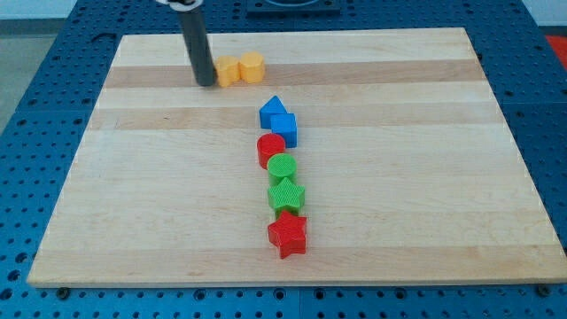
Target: Move your arm towards the red circle
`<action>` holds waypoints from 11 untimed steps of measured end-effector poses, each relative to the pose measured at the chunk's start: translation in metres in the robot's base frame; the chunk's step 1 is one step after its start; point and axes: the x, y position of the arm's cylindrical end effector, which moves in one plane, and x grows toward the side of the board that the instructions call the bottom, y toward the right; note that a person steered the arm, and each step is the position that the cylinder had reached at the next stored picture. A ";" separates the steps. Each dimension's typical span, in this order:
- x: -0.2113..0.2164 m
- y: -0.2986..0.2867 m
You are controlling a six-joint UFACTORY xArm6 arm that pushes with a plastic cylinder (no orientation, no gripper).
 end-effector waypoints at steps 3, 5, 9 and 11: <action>0.041 -0.031; 0.060 -0.016; 0.161 -0.059; 0.163 0.011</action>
